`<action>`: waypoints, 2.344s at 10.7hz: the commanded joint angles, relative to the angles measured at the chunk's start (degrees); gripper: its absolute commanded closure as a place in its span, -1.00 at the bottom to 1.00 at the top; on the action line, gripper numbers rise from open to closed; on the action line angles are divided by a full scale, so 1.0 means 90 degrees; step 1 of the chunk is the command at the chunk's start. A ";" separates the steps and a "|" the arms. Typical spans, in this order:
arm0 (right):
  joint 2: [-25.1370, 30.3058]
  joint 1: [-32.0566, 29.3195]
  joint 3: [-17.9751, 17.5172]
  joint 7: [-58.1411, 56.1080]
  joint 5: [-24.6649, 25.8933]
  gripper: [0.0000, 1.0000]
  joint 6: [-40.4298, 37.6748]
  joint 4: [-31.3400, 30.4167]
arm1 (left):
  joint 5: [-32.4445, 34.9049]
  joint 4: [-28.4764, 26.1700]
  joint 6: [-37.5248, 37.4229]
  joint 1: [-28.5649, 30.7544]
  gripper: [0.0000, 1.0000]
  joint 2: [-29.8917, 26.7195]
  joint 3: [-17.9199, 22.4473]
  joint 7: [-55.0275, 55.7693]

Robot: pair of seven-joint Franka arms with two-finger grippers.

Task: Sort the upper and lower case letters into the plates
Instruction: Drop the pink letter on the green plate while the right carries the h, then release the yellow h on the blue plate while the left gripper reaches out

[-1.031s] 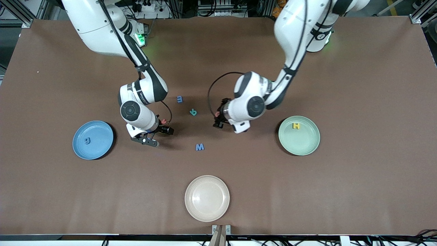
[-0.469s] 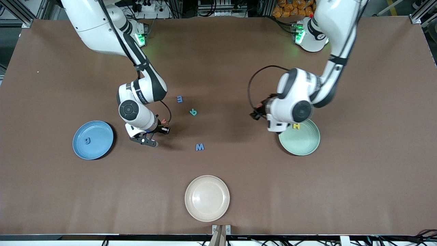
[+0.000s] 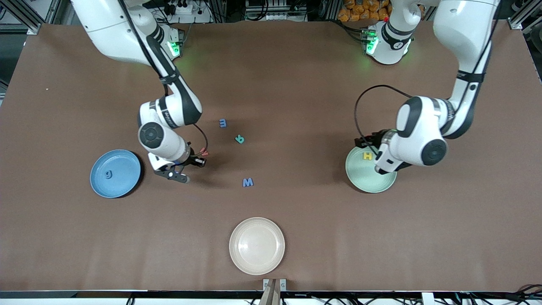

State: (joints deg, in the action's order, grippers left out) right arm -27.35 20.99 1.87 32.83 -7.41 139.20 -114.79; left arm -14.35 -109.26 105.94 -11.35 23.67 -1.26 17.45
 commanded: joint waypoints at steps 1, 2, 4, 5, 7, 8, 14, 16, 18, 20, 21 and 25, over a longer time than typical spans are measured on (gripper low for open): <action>0.0256 -0.0630 0.0027 -0.0113 -0.0026 1.00 -0.0154 -0.0059 | 0.0266 -0.0077 -0.0033 0.0031 0.17 -0.0092 0.0091 -0.0958; 0.0217 -0.0933 0.0066 -0.0219 0.0003 1.00 -0.0144 0.0009 | 0.0266 -0.0028 -0.0033 0.0021 0.16 -0.0062 0.0120 -0.1049; 0.0197 -0.1529 0.0115 -0.0483 0.0295 1.00 -0.0154 0.0146 | 0.0266 0.0196 -0.0033 0.0002 0.12 0.0055 0.0140 -0.1012; 0.0197 -0.1706 0.0183 -0.0494 0.0673 1.00 -0.0154 0.0156 | 0.0266 0.0419 -0.0033 0.0012 0.12 0.0171 0.0150 -0.1031; 0.0188 -0.2154 0.0232 -0.0571 0.1222 1.00 -0.0154 0.0332 | 0.0257 0.0616 -0.0033 -0.0047 0.05 0.0328 0.0159 -0.1012; 0.0178 -0.2360 0.0232 -0.0852 0.1253 1.00 -0.0164 0.0467 | 0.0247 0.0617 -0.0033 -0.0076 -0.99 0.0329 0.0159 -0.0963; 0.0100 -0.2743 0.0203 -0.1568 0.1243 -1.00 -0.0193 0.0439 | -0.2345 0.0568 0.0481 -0.1050 -1.00 0.0289 0.0111 0.1152; 0.0129 -0.2704 0.0193 -0.1510 0.1224 -1.00 -0.0193 0.0440 | -0.3410 0.0578 0.1446 -0.1830 -1.00 0.0445 0.0091 0.1934; 0.0178 -0.2471 0.0174 -0.1093 0.1185 -1.00 -0.0213 0.0401 | -0.4727 0.0626 0.3092 -0.2854 -1.00 0.0786 0.0052 0.2473; 0.0197 -0.2158 0.0174 -0.0117 0.1185 -1.00 -0.0202 0.0420 | -0.5628 0.1412 0.4095 -0.3395 -1.00 0.1652 -0.0200 0.2853; 0.0246 -0.2070 0.0174 0.0148 0.1185 -1.00 -0.0213 0.0410 | -0.5864 0.1727 0.4107 -0.3522 -1.00 0.1966 -0.0250 0.3156; 0.0217 -0.1582 0.0174 0.0979 0.1175 -1.00 -0.0252 0.0410 | -0.7640 0.2745 0.4417 -0.3951 -1.00 0.2876 -0.0651 0.3657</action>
State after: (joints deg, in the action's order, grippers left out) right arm -26.29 5.55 3.31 38.54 2.80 137.66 -110.56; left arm -77.38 -89.08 143.43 -44.79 45.77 -6.52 48.85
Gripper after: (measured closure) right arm 0.000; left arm 0.000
